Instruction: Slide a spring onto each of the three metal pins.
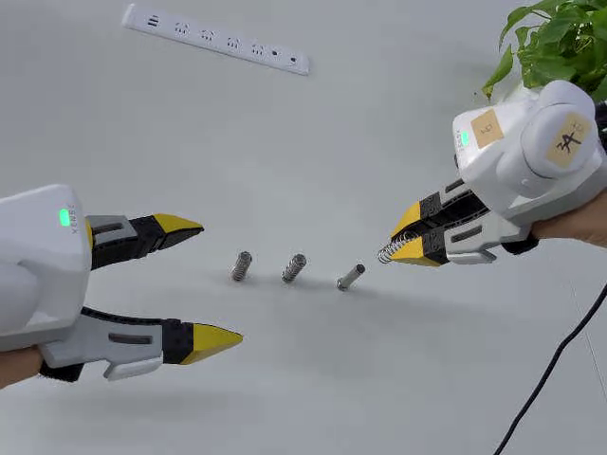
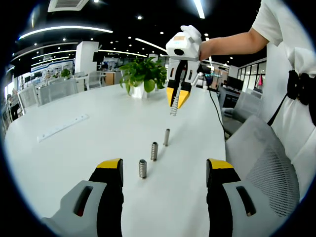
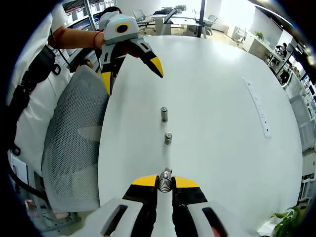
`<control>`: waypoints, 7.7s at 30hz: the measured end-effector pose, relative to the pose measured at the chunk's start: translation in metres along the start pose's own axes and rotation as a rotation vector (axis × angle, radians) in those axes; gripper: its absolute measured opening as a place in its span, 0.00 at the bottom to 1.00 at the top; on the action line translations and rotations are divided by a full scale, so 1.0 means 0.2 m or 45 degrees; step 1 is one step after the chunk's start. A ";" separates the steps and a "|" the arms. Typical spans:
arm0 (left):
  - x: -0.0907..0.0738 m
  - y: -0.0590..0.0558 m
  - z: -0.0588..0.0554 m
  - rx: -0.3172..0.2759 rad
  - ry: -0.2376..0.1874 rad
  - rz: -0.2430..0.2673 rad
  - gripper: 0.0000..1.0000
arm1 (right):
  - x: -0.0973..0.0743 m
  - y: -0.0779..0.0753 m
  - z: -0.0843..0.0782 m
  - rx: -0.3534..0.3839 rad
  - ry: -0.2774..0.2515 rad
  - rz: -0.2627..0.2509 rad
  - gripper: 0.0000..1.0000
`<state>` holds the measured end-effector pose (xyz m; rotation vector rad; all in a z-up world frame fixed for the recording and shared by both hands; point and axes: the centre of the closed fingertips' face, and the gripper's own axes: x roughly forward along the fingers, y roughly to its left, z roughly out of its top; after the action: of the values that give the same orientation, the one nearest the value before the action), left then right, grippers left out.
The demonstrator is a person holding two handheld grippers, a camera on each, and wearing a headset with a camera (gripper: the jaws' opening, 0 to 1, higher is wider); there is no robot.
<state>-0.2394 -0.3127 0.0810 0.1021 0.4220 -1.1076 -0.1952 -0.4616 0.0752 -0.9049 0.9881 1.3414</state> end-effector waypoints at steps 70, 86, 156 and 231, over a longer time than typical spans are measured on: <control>0.05 0.00 -0.01 -0.071 -0.029 -0.030 0.74 | 0.24 -0.04 -0.05 0.066 0.016 0.014 0.07; 0.05 0.00 0.00 -0.081 -0.034 -0.032 0.72 | 0.29 -0.03 -0.07 0.068 -0.001 0.008 0.07; -0.01 -0.02 -0.04 -0.025 0.032 0.002 0.80 | 0.19 0.00 -0.08 0.271 -0.265 -0.149 0.34; -0.12 -0.05 -0.23 -0.003 0.127 0.074 0.99 | -0.03 0.34 -0.35 0.552 -0.733 -0.322 0.91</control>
<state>-0.2704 -0.2841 0.0498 0.1671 0.5067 -1.0473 -0.2662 -0.5274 0.0589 -0.2719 0.6461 1.0259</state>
